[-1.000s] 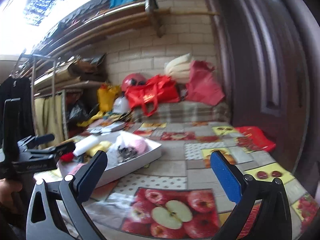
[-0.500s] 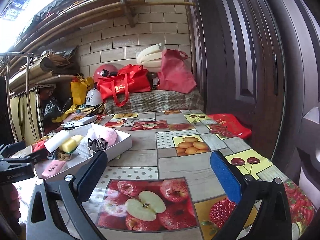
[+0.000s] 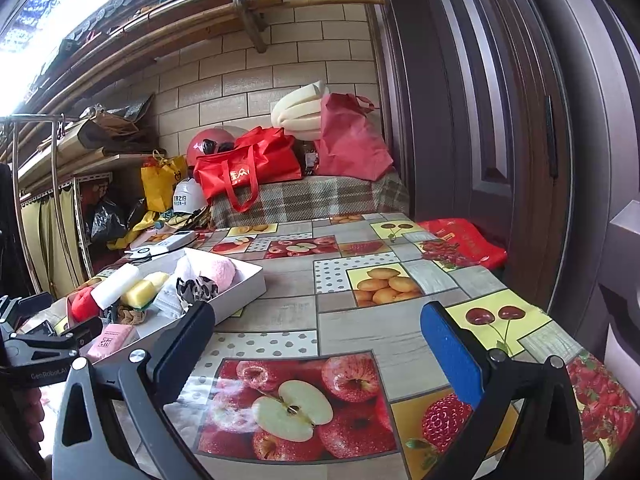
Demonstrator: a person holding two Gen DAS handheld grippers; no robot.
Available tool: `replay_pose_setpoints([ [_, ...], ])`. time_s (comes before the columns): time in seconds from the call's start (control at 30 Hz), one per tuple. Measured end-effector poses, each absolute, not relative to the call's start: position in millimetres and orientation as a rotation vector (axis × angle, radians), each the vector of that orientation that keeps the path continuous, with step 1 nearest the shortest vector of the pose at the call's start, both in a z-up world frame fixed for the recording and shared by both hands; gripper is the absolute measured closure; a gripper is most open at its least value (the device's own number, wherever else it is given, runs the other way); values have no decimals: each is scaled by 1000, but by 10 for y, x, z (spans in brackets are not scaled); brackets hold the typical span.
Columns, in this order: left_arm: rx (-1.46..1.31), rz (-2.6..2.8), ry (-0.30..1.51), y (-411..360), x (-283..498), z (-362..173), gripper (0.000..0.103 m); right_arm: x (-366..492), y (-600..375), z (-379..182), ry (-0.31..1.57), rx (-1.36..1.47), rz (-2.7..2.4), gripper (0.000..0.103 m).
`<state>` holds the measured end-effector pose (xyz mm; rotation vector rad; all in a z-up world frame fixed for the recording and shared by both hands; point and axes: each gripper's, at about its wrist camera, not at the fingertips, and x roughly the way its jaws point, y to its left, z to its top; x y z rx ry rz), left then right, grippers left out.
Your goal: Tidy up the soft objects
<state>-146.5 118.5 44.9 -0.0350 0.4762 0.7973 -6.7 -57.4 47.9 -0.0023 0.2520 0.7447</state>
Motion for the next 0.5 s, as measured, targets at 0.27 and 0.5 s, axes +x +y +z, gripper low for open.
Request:
replay_pose_setpoints([
  [0.27, -18, 844, 467, 1168, -1478, 451, 0, -103, -565, 478, 242, -11, 734, 0],
  [0.5, -13, 842, 436, 1133, -1511, 479, 0, -163, -509, 488, 217, -56, 737, 0],
])
